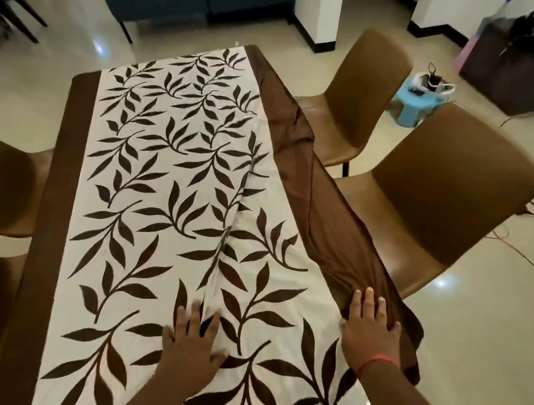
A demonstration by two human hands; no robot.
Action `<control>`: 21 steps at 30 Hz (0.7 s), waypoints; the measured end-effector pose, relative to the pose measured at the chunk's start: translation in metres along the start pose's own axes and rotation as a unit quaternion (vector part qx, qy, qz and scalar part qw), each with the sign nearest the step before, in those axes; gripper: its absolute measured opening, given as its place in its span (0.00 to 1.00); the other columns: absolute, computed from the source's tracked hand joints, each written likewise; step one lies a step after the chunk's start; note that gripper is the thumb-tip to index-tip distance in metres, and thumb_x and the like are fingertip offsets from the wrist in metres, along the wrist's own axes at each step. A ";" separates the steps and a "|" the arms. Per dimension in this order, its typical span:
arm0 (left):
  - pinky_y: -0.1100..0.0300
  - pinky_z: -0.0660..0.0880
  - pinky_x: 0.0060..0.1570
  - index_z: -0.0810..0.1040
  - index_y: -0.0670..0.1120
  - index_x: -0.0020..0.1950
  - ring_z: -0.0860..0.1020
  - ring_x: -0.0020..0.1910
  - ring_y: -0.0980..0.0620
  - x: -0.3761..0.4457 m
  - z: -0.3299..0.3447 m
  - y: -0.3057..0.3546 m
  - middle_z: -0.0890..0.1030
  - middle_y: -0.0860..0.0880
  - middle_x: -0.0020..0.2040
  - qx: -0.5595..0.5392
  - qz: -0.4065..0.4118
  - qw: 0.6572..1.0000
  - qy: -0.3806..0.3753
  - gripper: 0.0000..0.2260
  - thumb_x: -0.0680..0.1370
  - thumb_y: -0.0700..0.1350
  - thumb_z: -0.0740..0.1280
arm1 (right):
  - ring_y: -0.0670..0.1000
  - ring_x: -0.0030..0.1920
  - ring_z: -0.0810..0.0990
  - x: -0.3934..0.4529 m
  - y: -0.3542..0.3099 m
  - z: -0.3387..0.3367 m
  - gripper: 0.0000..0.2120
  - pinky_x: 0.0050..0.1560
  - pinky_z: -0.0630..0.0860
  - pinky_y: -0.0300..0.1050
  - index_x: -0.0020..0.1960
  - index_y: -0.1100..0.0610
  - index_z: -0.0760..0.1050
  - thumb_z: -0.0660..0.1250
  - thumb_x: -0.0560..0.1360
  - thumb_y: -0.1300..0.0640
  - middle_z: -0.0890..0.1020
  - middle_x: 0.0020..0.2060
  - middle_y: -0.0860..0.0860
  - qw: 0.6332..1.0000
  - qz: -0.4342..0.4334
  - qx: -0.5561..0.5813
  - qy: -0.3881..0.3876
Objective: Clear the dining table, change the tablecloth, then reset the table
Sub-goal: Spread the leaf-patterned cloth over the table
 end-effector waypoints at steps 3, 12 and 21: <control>0.28 0.66 0.64 0.55 0.58 0.80 0.59 0.76 0.31 -0.006 -0.003 0.018 0.56 0.39 0.80 -0.012 0.012 1.000 -0.010 0.36 0.74 0.69 0.53 | 0.60 0.80 0.42 -0.013 0.015 0.010 0.32 0.74 0.55 0.67 0.81 0.54 0.39 0.43 0.82 0.42 0.41 0.80 0.54 1.000 0.022 0.001 -0.008; 0.31 0.49 0.73 0.42 0.60 0.80 0.43 0.80 0.37 -0.009 0.000 0.034 0.41 0.44 0.82 -0.031 0.013 0.999 0.020 0.38 0.75 0.71 0.52 | 0.62 0.79 0.47 -0.009 0.008 -0.018 0.32 0.77 0.50 0.63 0.81 0.52 0.43 0.43 0.82 0.40 0.48 0.80 0.58 1.000 -0.005 -0.003 0.024; 0.32 0.40 0.72 0.36 0.62 0.78 0.34 0.77 0.35 -0.002 -0.009 0.043 0.31 0.45 0.79 -0.052 0.031 0.997 -0.052 0.39 0.76 0.69 0.57 | 0.59 0.79 0.37 0.000 0.019 -0.005 0.33 0.77 0.48 0.66 0.79 0.49 0.33 0.44 0.82 0.39 0.37 0.79 0.55 0.999 -0.027 -0.022 -0.039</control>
Point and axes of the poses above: each hand's wrist, its own x-axis towards the middle knuckle, its own z-axis out of the palm, y = z × x, the point moved 1 cm from there along x, towards the middle knuckle
